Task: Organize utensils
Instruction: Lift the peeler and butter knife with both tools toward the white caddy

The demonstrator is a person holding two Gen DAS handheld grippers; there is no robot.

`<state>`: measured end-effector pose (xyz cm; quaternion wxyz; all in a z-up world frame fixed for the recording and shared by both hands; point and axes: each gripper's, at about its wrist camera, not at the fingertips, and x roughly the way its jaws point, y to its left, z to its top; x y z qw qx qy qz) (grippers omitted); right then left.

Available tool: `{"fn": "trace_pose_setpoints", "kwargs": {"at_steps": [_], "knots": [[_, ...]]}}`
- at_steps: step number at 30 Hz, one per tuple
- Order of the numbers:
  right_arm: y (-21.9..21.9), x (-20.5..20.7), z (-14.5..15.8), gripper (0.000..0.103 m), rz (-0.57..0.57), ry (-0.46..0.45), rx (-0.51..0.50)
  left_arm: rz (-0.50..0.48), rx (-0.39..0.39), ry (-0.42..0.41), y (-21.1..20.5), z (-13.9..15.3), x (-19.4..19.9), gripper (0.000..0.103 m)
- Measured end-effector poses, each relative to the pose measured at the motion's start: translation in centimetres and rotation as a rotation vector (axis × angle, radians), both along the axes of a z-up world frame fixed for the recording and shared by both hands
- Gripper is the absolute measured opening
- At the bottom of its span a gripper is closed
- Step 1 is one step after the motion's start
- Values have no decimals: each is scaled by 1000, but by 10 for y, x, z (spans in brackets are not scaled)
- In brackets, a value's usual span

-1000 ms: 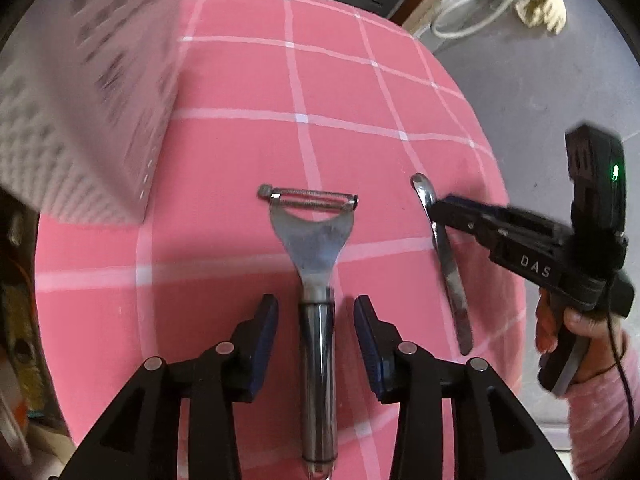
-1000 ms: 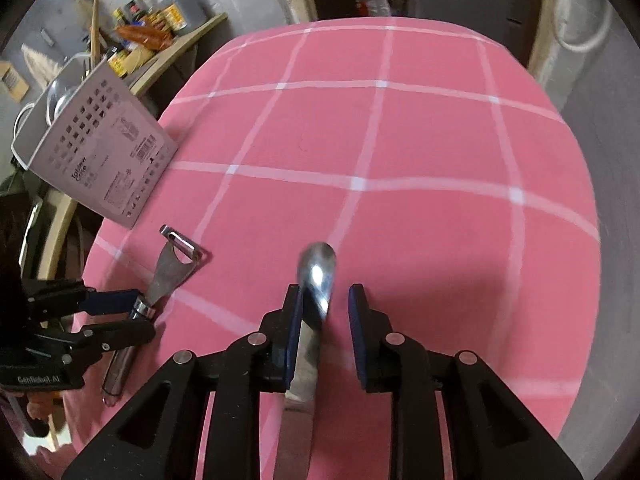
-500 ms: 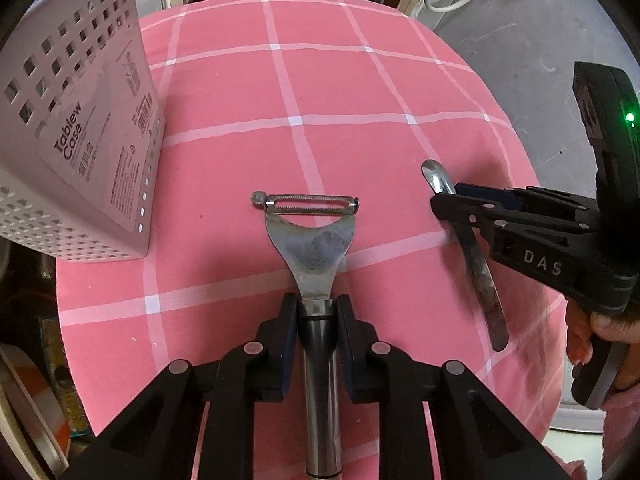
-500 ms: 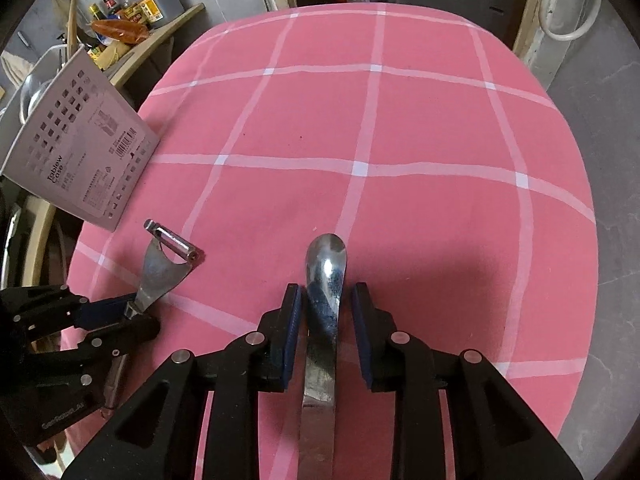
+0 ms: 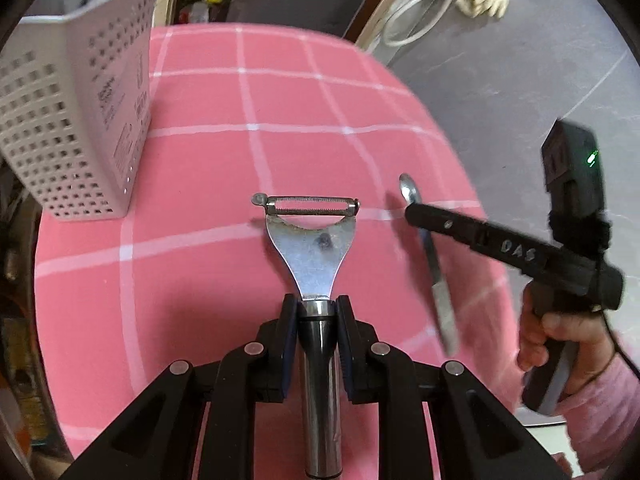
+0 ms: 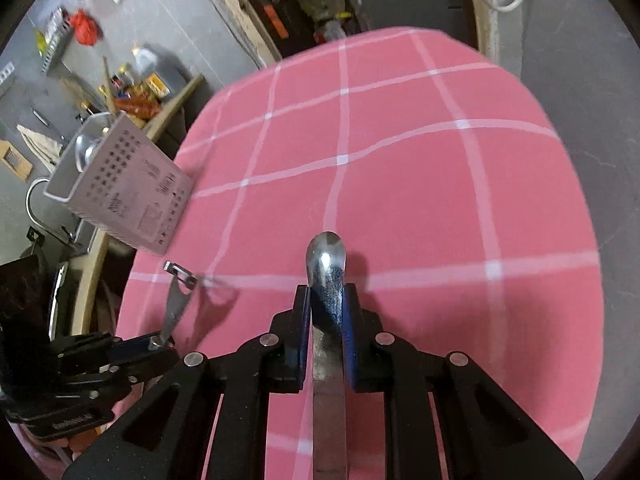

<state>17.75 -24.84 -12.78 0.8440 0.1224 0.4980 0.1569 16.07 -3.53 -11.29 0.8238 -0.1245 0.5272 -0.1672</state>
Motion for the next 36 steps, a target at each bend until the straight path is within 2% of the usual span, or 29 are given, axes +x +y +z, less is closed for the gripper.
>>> {"fn": "trace_pose_setpoints", "kwargs": {"at_steps": [6, 12, 17, 18, 28, 32, 36], "knots": [[-4, -29, 19, 14, -47, -138, 39, -7, -26, -101, 4, 23, -22, 18], [-7, -45, 37, 13, -73, -231, 58, -33, -16, -134, 8, 35, -31, 18], [5, -44, 40, 12, -81, -272, 84, -28, -24, -149, 17, 40, -38, 18], [5, -45, 41, 2, -78, -280, 87, -27, -25, -150, 20, 42, -41, 18], [19, -45, 39, 2, -66, -282, 96, 4, -24, -170, 21, 47, -50, 18], [27, -41, 50, 2, -40, -302, 127, 28, -36, -192, 25, 52, -52, 18], [46, -32, 76, 2, 23, -374, 161, 71, -58, -257, 37, 66, -53, 18]]}}
